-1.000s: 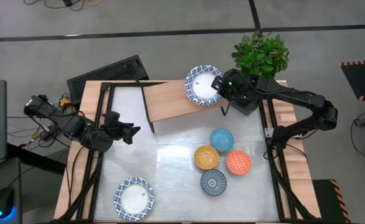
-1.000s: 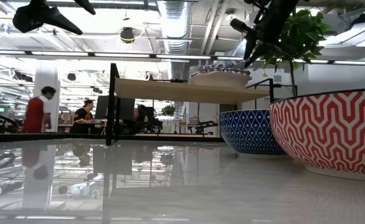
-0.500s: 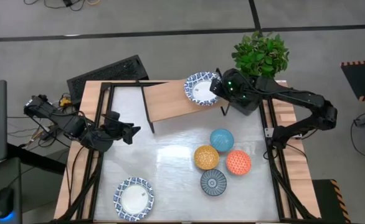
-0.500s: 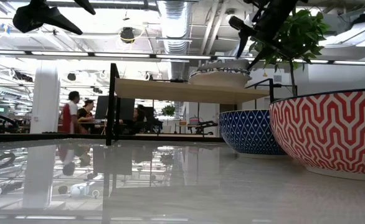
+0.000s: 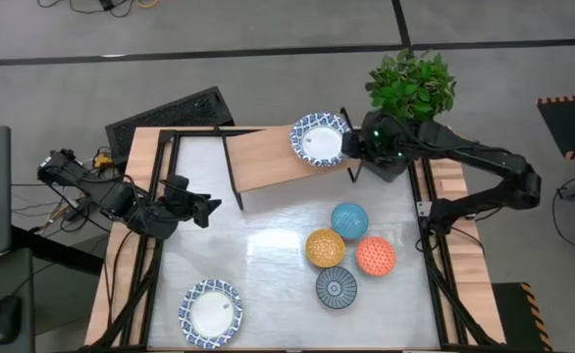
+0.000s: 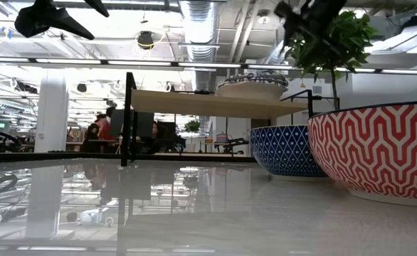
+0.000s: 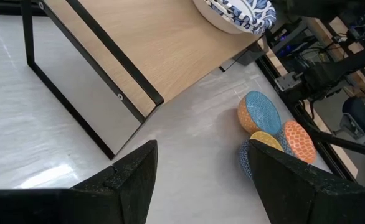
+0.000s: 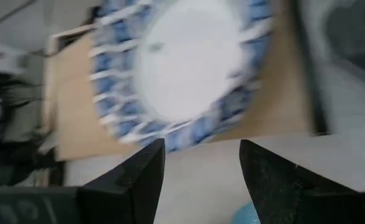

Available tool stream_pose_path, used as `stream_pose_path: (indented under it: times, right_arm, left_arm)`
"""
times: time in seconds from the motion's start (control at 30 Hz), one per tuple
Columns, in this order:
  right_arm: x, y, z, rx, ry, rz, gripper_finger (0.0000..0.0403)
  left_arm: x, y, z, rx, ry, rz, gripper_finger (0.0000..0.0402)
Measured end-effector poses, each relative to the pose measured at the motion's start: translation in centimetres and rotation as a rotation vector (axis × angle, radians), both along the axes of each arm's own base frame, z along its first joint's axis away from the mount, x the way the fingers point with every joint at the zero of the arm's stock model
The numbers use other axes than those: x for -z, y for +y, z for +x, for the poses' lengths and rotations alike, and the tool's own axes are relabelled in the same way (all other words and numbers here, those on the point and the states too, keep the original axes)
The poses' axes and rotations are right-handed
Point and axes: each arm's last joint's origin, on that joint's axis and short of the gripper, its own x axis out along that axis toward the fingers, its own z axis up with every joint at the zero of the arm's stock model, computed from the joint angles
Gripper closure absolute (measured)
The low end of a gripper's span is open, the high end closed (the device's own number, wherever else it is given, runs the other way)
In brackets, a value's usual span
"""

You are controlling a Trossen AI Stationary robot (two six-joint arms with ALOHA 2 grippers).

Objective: Place and stack bowls onto a shelf
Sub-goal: Stack the white patterned bowl on top of the white patterned bowls on the shelf

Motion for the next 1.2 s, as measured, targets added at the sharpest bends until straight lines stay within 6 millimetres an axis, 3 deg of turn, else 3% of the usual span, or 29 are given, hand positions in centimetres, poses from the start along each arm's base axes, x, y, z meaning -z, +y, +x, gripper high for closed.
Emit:
stream_pose_path:
  times: [0.13,0.27,0.4,0.6,0.73,0.9,1.07,1.2]
  right_arm:
    - [-1.1,1.7,1.1,-0.098,-0.109,-0.066,0.0168]
    - [-1.6,5.0,2.7,-0.344,-0.177,-0.133,0.0168]
    - [-0.2,8.6,4.4,-0.539,-0.109,-0.149,0.0168]
    - [2.1,12.1,6.4,-0.725,-0.013,-0.194,0.0168]
    - [3.6,13.6,7.5,-0.776,0.033,-0.184,0.0168]
    - [5.2,14.8,8.5,-0.806,0.080,-0.166,0.0168]
    - [5.5,15.4,8.6,-0.823,0.084,-0.162,0.0168]
    - [5.5,15.4,8.7,-0.822,0.075,-0.163,0.0168]
  left_arm:
    - [0.0,0.0,0.0,0.001,0.000,-0.001,0.0169]
    - [0.1,-0.2,0.0,0.085,0.046,-0.019,0.0169]
    - [0.5,-0.9,0.1,0.314,0.150,-0.097,0.0169]
    - [1.7,-3.2,0.8,0.645,0.326,-0.292,0.0169]
    - [3.6,-5.8,1.1,0.782,0.517,-0.327,0.0169]
    - [6.5,-9.4,1.3,0.877,0.691,-0.227,0.0169]
    - [9.4,-12.2,1.1,0.907,0.847,-0.170,0.0169]
    - [11.1,-13.9,0.4,0.884,0.969,-0.244,0.0169]
